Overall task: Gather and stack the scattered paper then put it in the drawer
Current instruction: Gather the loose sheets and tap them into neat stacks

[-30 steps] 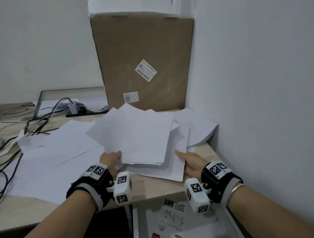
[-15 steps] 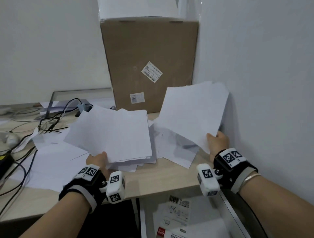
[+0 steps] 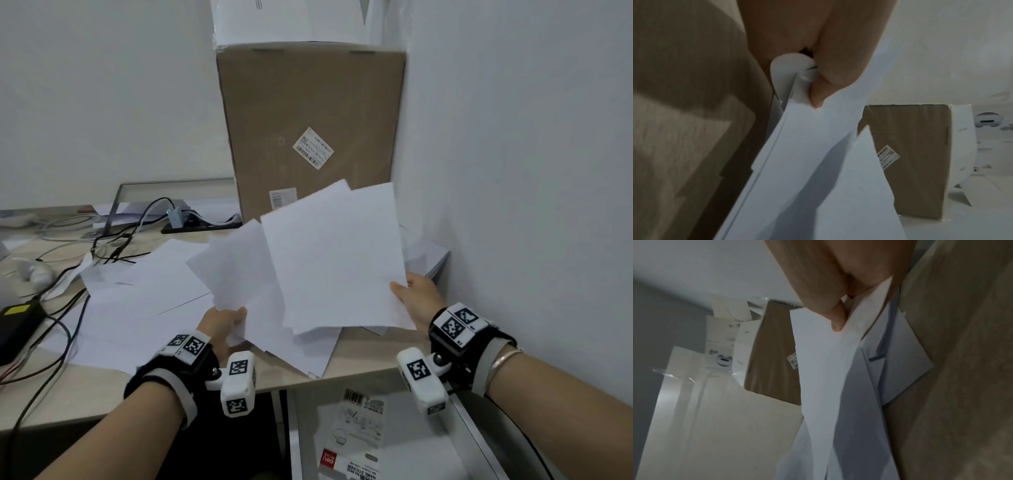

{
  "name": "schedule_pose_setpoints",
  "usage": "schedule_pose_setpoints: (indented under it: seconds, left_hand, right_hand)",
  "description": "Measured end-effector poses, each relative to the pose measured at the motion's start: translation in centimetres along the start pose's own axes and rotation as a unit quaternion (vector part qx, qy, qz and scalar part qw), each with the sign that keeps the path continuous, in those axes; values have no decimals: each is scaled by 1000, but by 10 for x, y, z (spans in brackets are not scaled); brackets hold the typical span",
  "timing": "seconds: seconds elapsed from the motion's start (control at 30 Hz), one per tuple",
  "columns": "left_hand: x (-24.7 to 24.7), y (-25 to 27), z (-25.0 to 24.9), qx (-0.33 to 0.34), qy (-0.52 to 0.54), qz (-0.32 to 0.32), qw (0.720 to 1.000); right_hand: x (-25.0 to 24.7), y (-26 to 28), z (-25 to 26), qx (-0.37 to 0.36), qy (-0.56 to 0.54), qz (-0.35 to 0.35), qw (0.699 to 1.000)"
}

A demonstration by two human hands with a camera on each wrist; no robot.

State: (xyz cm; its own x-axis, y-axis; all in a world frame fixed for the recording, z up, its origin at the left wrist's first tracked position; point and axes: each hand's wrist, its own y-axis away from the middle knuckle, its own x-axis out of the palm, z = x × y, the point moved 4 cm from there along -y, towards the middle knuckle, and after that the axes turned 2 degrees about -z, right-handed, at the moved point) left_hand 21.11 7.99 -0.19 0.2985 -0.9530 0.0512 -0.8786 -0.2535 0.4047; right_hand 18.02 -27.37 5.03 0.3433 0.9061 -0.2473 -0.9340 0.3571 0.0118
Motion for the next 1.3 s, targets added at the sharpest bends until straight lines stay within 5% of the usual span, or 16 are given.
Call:
schedule_pose_setpoints:
  seconds: [0.3,0.53,0.77,0.97,1.07,1.3]
  left_hand:
    - [11,3,11,-5,10,53,999]
    - [29,14,13,-48,57,137,988]
    - [24,-5,19,-40,-6,67,997]
    - [24,-1,14,-9,88,110,990]
    - [24,5,12,-4,100,165,981]
    - [22,11,10,-10,89,196,976]
  right_hand:
    - [34,15,-34,76,-17,40,996]
    - [57,27,-23,59,72,122,988]
    - [54,24,-16,46,118,151,980]
    - [57,9,-21,99,-27,120,987]
    - [62,11,-22,152,-161,175,959]
    - [63,3,-34,168,-108,142,970]
